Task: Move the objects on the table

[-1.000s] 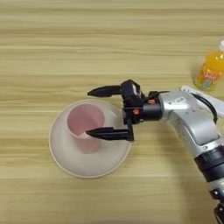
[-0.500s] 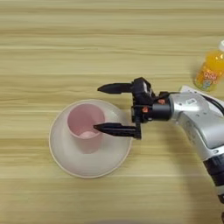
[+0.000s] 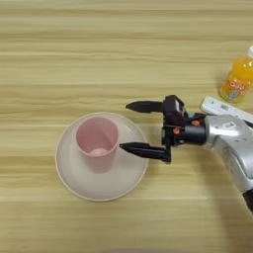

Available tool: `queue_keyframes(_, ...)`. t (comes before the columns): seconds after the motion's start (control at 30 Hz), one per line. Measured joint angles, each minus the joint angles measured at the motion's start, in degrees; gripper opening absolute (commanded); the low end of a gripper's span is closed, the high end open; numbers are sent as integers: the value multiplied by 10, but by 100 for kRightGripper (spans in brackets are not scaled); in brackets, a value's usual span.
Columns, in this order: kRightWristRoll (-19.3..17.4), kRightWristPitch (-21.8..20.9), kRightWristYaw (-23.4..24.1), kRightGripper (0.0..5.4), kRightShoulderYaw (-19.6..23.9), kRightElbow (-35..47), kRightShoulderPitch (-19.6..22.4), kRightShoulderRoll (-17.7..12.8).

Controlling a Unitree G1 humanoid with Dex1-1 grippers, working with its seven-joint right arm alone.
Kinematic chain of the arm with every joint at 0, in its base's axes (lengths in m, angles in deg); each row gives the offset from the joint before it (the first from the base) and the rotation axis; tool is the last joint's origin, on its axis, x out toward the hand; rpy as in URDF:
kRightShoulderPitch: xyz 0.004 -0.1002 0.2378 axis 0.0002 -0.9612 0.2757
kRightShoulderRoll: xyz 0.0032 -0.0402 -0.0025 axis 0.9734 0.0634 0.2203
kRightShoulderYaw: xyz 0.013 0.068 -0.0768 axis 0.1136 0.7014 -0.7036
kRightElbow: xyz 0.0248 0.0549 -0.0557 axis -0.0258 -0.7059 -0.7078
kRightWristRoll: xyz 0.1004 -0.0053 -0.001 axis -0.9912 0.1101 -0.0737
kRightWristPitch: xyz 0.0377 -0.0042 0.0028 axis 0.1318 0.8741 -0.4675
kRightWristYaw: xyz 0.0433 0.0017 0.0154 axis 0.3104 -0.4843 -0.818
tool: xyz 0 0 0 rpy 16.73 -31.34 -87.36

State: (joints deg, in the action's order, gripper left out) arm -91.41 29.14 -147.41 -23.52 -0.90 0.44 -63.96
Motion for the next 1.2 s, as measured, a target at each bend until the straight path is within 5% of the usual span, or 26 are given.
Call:
queue_keyframes(0.57, 25, -33, 24, 538, 9, -37, -34, -12)
queue_keyframes(1.2, 65, -147, 74, 538, 89, -301, 71, -28)
